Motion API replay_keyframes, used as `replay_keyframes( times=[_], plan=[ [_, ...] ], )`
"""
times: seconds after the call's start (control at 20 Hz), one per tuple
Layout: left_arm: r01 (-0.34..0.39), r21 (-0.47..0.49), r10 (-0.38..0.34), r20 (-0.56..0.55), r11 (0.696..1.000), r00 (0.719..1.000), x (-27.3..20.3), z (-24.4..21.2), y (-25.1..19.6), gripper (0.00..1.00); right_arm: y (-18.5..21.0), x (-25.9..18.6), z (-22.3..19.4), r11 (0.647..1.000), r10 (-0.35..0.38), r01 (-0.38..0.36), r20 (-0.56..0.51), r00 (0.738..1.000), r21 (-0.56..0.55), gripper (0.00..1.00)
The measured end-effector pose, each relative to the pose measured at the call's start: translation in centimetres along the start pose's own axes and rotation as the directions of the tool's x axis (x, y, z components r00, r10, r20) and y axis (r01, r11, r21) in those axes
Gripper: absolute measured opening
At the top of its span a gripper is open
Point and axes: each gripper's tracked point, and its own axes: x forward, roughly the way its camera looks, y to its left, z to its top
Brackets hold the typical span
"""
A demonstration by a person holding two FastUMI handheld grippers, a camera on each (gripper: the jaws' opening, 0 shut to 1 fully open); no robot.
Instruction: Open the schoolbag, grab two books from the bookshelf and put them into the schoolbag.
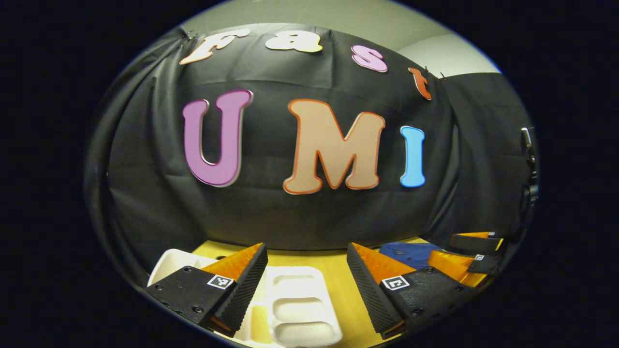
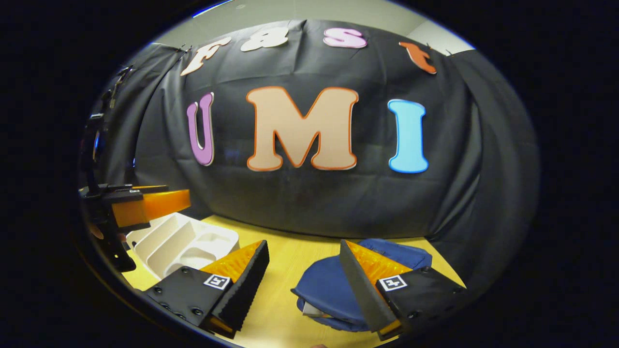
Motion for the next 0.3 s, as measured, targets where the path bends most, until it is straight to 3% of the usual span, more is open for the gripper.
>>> replay_keyframes(
  times=[0.3],
  plan=[
    [-0.082,0.037,0.079,0.065,0.996,0.995,-1.3,1.6,5.3,0.95,2.2,0.0,1.7,1.000,-0.017,0.016,0.053,0.998,0.012,1.00]
  ],
)
